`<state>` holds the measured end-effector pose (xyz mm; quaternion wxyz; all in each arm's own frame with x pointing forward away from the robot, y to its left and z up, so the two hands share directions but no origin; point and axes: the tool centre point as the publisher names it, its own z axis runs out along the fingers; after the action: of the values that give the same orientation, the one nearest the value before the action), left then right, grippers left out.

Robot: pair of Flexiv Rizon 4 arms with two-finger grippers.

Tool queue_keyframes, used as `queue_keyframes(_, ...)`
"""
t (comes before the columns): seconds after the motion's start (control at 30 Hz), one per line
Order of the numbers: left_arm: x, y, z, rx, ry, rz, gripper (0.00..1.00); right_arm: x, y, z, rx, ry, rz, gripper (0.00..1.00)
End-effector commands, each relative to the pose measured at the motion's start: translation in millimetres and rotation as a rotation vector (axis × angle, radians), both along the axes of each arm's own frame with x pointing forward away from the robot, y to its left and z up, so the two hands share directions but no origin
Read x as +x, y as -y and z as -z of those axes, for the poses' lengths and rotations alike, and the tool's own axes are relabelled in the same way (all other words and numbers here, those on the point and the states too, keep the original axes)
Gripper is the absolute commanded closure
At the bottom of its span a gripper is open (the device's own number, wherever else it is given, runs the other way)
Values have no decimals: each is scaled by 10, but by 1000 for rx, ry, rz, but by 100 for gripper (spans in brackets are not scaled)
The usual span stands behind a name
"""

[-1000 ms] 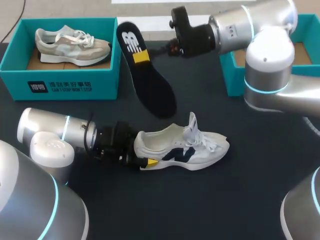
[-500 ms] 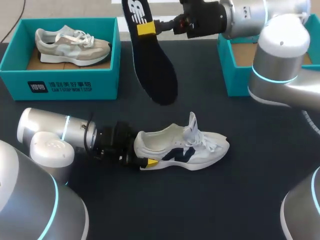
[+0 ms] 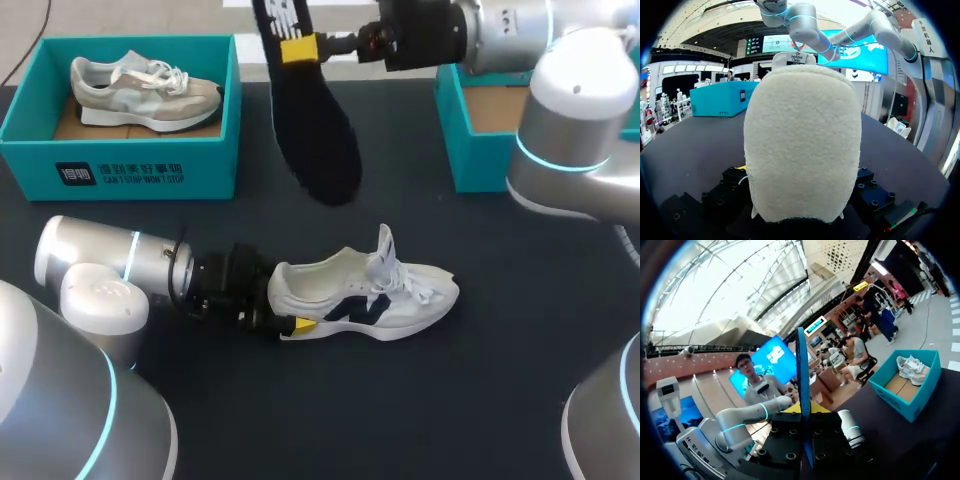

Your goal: Take the shoe out of the shoebox, open the shoe tongue, remove and reinsert the insole, then place the shoe into the shoebox

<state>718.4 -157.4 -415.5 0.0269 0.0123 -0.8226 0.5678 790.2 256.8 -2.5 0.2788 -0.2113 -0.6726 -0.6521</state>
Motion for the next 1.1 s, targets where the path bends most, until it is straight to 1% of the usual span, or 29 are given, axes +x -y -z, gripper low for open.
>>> queue_keyframes(0.03, -3, -8, 48, 2, -1, 0, 100, -110, 335, -154, -56, -7, 41, 100)
queue_keyframes(0.1, -3, -8, 48, 2, -1, 0, 100, -109, 437, -202, -58, -14, 50, 100)
queue_keyframes(0.2, -3, -8, 48, 2, -1, 0, 100, -137, 515, -226, -80, -16, 72, 100)
queue_keyframes(0.37, -3, -8, 48, 2, -1, 0, 100, -261, 633, -242, -79, -36, 109, 100)
queue_keyframes(0.5, -3, -8, 48, 2, -1, 0, 100, -409, 738, -269, -81, -69, 128, 100)
queue_keyframes(0.57, -3, -8, 48, 2, -1, 0, 100, -514, 800, -275, -85, -110, 155, 100)
queue_keyframes(0.6, -3, -8, 48, 2, -1, 0, 100, -570, 832, -278, -81, -102, 163, 100)
queue_keyframes(0.67, -3, -8, 48, 2, -1, 0, 100, -676, 875, -280, -68, -121, 191, 100)
queue_keyframes(0.7, -3, -8, 48, 2, -1, 0, 100, -728, 885, -281, -57, -117, 200, 100)
queue_keyframes(0.9, -3, -8, 48, 2, -1, 0, 100, -977, 861, -271, -40, -157, 234, 100)
queue_keyframes(1.0, -3, -8, 48, 2, -1, 0, 100, -1056, 829, -299, -21, -187, 256, 100)
queue_keyframes(1.1, -3, -8, 48, 2, -1, 0, 100, -1097, 761, -300, -12, -203, 264, 100)
